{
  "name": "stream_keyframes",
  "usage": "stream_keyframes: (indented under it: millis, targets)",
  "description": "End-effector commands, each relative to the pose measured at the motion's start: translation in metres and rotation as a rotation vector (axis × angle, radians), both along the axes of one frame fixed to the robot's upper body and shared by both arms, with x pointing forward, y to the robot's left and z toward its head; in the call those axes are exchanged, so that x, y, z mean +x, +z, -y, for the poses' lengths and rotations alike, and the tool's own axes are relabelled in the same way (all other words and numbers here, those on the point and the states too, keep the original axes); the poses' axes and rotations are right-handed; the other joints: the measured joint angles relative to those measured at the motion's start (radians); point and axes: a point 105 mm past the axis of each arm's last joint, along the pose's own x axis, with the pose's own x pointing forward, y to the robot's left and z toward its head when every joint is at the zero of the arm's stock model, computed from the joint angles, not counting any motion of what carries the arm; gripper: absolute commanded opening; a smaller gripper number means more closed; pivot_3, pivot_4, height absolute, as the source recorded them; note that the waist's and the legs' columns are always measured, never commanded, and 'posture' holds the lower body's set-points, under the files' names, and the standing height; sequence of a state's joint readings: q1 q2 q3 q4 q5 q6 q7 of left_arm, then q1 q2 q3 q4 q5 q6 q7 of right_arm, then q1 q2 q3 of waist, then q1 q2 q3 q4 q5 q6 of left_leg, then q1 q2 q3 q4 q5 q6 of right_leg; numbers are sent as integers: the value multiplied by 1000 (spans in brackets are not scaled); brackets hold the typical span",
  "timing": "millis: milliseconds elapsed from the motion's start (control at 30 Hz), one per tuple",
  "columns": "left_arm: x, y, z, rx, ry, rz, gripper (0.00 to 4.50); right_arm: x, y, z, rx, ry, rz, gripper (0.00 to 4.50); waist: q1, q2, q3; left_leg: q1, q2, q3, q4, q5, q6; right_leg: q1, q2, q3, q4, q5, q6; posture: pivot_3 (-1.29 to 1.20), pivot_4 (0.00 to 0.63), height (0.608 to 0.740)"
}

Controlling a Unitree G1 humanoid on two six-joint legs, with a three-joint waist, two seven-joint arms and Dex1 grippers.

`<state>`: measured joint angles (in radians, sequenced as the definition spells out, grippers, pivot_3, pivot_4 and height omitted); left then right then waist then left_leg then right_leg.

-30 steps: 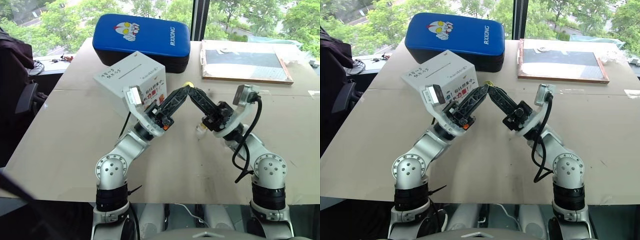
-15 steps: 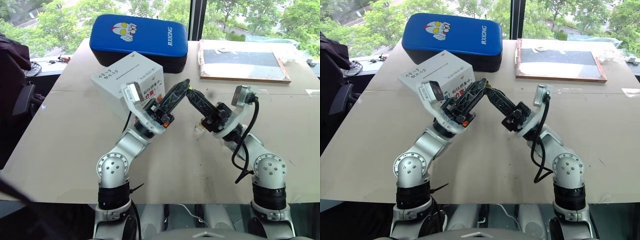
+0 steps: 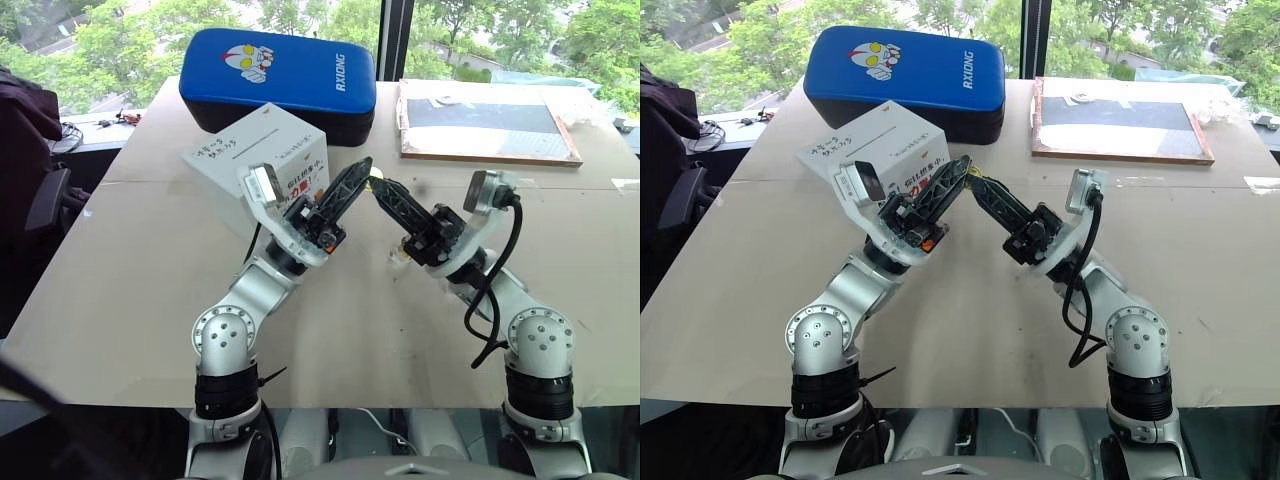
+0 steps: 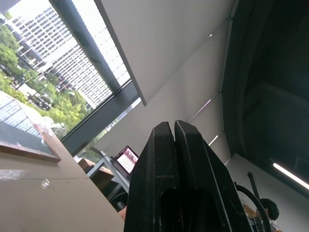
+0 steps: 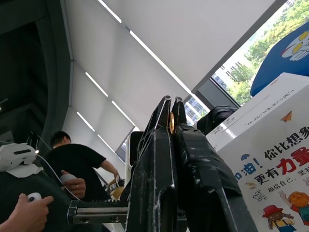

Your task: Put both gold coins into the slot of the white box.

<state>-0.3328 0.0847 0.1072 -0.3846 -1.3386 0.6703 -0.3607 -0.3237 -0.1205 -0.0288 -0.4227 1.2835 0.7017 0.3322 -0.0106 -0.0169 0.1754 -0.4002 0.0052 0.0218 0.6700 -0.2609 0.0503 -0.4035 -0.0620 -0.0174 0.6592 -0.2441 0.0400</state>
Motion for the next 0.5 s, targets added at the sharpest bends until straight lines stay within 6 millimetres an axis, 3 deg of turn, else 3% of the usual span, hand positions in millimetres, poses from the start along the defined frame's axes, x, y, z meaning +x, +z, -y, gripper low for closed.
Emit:
stream_keyframes:
  millis: [33,167,333,500]
  targets:
    - [-6,11,2,-18,-12,45,0,-9,7,-1,4,32,42,1315,0,0,0,0,0,0,0,0,0,0,0,0,0,0,0,0,150,740]
    - [5,12,-6,17,57,48,0,-4,7,8,30,-10,17,3199,0,0,0,0,0,0,0,0,0,0,0,0,0,0,0,0,150,740]
    - [18,34,-24,211,198,201,0,-1,-6,27,-159,-76,100,3199,1,0,0,-1,0,0,0,0,0,0,0,-1,-1,0,0,0,150,740]
    - [51,63,-58,649,506,405,0,11,-2,54,-450,-211,296,3199,-2,-1,1,-1,-1,1,-1,0,0,-1,2,-3,-2,0,0,0,150,740]
